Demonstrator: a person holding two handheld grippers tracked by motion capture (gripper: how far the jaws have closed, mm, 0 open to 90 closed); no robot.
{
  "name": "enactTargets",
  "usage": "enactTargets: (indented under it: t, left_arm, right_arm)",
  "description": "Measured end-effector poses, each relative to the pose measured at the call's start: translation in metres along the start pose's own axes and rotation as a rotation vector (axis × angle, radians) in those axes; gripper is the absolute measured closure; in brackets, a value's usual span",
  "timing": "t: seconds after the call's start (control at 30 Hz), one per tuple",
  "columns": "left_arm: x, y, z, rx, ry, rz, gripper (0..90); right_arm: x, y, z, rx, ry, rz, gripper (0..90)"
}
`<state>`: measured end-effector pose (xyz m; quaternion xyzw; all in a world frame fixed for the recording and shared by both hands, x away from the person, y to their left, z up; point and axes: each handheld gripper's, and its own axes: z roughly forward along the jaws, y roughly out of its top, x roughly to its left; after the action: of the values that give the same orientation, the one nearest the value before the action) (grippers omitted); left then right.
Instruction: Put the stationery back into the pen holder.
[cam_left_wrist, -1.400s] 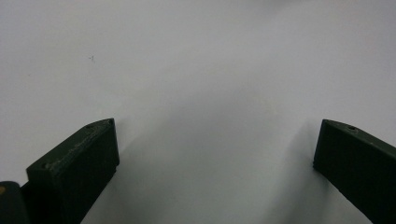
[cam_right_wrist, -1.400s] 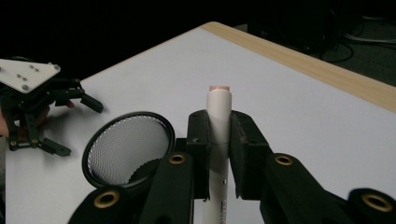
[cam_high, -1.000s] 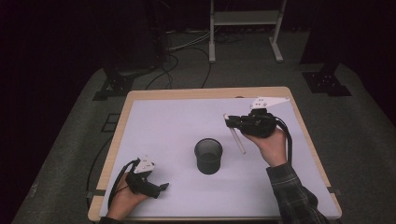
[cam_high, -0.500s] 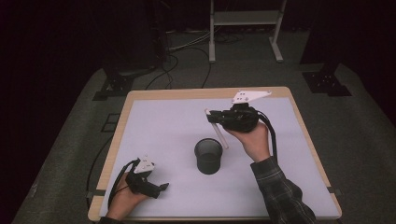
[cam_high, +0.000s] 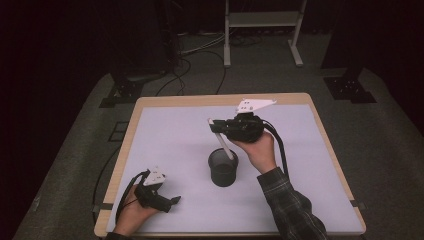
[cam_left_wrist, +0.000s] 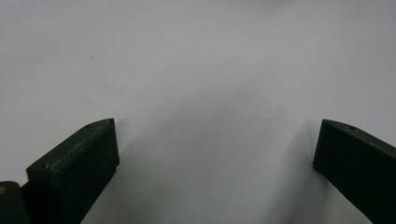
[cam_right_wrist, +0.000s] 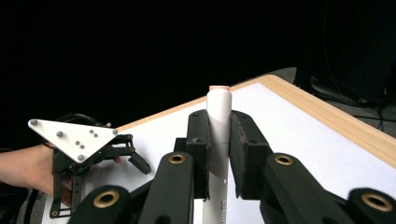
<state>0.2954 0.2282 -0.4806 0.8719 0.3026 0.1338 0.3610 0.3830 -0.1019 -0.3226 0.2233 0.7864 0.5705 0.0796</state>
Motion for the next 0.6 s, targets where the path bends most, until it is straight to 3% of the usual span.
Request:
enactTargets:
  t: [0.33,0.6]
  left_arm:
    - [0.0,0.0,0.0,-0.001,0.0,-0.001,0.0]
    - [0.0,0.0,0.0,-0.005,0.0,-0.005,0.0]
  right_arm:
    - [0.0,-0.012,0.01,0.004,0.019,-0.01,77.9]
    - [-0.001,-0.025,0.018,0.042,0.012,-0.024,77.9]
